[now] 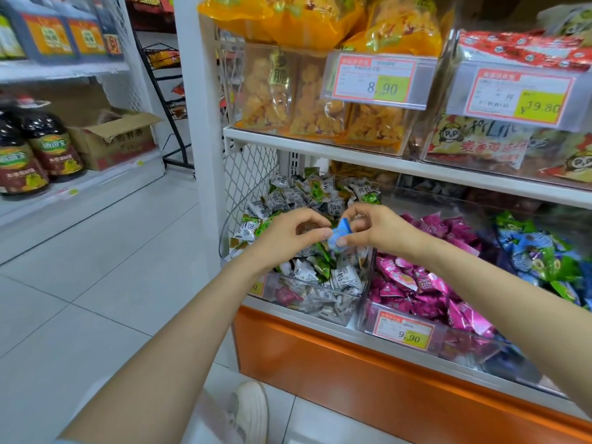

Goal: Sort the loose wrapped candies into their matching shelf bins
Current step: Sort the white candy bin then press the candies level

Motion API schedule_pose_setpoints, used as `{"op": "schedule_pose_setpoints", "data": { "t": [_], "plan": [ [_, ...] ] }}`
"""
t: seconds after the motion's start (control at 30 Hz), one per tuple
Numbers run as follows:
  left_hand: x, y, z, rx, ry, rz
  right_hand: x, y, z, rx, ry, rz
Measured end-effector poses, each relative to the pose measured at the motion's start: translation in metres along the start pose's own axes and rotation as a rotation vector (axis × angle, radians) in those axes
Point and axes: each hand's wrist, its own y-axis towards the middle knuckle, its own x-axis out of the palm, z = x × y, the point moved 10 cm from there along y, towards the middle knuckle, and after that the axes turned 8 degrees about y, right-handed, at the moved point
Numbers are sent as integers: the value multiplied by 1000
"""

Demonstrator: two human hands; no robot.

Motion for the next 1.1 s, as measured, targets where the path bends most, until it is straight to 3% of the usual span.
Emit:
{"op": "schedule_pose_setpoints", "data": {
  "t": [0.1,0.3,0.5,0.67,0.73,0.9,1.1],
  "plan": [
    [5,0,-1,-35,-15,-12,0,-1,-7,-70,34,68],
    [-26,4,-10,-80,-26,163,1,-2,-6,-74,159,117],
    [-57,-2,-23,-125,-39,310,51,-11,-1,17,69,-225],
    [-64,-6,-32,-154,-33,360,100,-7,12,93,-122,-406],
    [-62,-7,-34,-162,-6,356,107,-5,15,118,-213,-438],
    [-60,-4,-39,-165,30,347,111,-7,20,262,-155,-504],
    [-58,-6,-39,-200,82,331,111,1,17,175,-199,-441]
  ]
}}
